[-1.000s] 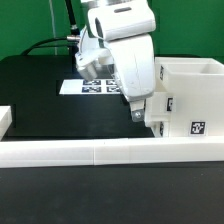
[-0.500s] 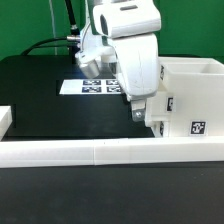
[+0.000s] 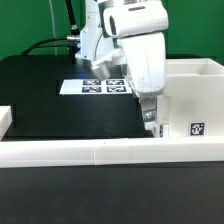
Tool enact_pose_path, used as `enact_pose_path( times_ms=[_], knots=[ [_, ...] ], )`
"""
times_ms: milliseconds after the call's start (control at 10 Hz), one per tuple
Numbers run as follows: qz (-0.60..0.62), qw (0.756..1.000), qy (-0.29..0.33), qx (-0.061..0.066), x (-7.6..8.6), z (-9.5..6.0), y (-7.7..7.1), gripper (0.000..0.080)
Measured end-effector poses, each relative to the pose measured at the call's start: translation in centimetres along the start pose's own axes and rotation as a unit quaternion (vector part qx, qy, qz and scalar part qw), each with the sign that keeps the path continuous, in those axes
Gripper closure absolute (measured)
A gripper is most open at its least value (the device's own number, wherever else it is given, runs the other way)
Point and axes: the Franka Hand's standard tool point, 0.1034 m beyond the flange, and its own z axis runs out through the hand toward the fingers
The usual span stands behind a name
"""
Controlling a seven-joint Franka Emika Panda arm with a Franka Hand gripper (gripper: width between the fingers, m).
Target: Assemble drawer
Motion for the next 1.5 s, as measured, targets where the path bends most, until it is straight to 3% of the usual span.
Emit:
enact_pose_path(
  times_ms=[300,500,700,800,900,1100,1200,1300,1500],
  knots=[
    [0.001,1.0,0.001,0.001,0.2,0.1,0.0,0.015],
    [-0.001,1.0,0.001,0.007,1.5,0.4,-0.1,0.015],
    [0.002,1.0,-0.004,0.029,1.7,0.0,0.2,0.015],
    [0.001,1.0,-0.006,0.027,1.1,-0.2,0.5,0.015],
    [-0.019,0.999,-0.008,0.025,-0.6,-0.4,0.6,0.015],
    [-0.015,1.0,-0.015,0.014,-5.5,-1.4,0.3,0.015],
    [-0.003,1.0,-0.019,0.006,-7.0,-2.2,0.0,0.015],
    [0.009,1.0,-0.024,0.004,-7.7,-3.1,-0.9,0.015],
    [0.006,1.0,-0.022,0.006,-7.4,-2.7,-0.9,0.015]
  ],
)
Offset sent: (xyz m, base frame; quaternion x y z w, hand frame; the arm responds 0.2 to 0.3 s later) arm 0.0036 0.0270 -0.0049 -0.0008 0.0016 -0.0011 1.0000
